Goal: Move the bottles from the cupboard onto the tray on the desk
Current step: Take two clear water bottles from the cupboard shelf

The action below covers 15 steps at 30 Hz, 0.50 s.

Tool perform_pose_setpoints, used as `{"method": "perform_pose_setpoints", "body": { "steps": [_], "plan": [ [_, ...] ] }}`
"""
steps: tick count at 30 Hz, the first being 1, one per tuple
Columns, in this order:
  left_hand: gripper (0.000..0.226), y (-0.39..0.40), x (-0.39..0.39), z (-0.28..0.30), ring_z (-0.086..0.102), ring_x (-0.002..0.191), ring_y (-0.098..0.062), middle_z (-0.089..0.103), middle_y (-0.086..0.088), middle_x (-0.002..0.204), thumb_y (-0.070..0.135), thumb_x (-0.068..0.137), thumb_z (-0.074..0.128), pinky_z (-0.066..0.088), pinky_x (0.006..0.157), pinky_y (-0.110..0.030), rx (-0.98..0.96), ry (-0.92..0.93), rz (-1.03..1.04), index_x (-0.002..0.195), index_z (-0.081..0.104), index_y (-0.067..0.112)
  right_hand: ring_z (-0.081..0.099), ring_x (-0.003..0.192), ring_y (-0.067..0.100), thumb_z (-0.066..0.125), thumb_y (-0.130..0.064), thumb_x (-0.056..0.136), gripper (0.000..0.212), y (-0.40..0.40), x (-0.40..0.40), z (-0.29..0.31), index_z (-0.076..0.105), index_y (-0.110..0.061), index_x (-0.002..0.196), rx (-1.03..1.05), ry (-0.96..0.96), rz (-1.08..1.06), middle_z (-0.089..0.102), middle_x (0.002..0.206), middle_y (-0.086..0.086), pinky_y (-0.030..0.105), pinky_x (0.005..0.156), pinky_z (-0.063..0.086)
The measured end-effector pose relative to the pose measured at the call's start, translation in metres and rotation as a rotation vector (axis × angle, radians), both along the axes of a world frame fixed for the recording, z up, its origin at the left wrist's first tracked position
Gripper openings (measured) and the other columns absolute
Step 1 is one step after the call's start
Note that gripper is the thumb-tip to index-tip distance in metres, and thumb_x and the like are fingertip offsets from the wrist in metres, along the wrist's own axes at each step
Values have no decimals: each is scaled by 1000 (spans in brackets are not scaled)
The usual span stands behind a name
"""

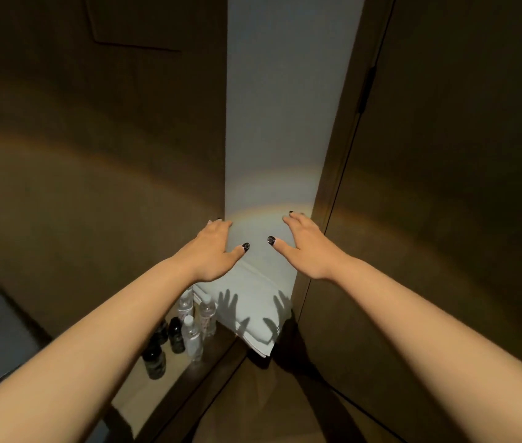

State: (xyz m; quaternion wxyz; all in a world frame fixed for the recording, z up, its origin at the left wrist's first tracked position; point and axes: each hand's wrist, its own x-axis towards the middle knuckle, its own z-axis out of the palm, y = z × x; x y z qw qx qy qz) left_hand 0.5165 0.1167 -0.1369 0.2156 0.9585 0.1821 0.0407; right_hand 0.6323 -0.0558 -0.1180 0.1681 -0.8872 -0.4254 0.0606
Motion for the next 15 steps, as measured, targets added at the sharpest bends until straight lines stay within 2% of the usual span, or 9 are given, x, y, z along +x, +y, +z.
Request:
{"method": "perform_pose_setpoints", "body": {
  "steps": [3, 12, 15],
  "plan": [
    [71, 18, 12, -17, 8, 149, -27, 16, -14, 160, 45, 98, 42, 14, 119, -37, -41, 9, 43, 152, 15, 7, 2, 150, 22, 37, -50, 100, 72, 20, 17, -17, 14, -9, 154, -24, 23, 46, 9, 163, 9, 39, 121, 10],
    [71, 112, 52, -93, 10, 148, -28, 15, -16, 160, 42, 99, 43, 13, 119, -35, -143, 86, 172, 152, 14, 5, 2, 150, 21, 37, -48, 100, 69, 115, 70, -86, 15, -11, 154, -86, 115, 145, 8, 163, 8, 34, 119, 7],
    [70, 146, 74, -127, 15, 147, -27, 18, -14, 159, 43, 98, 45, 16, 117, -36, -185, 116, 215, 152, 17, 7, 9, 149, 21, 40, -45, 100, 65, 155, 91, -122, 19, -12, 153, -93, 168, 118, 12, 163, 7, 34, 118, 11]
  ]
}}
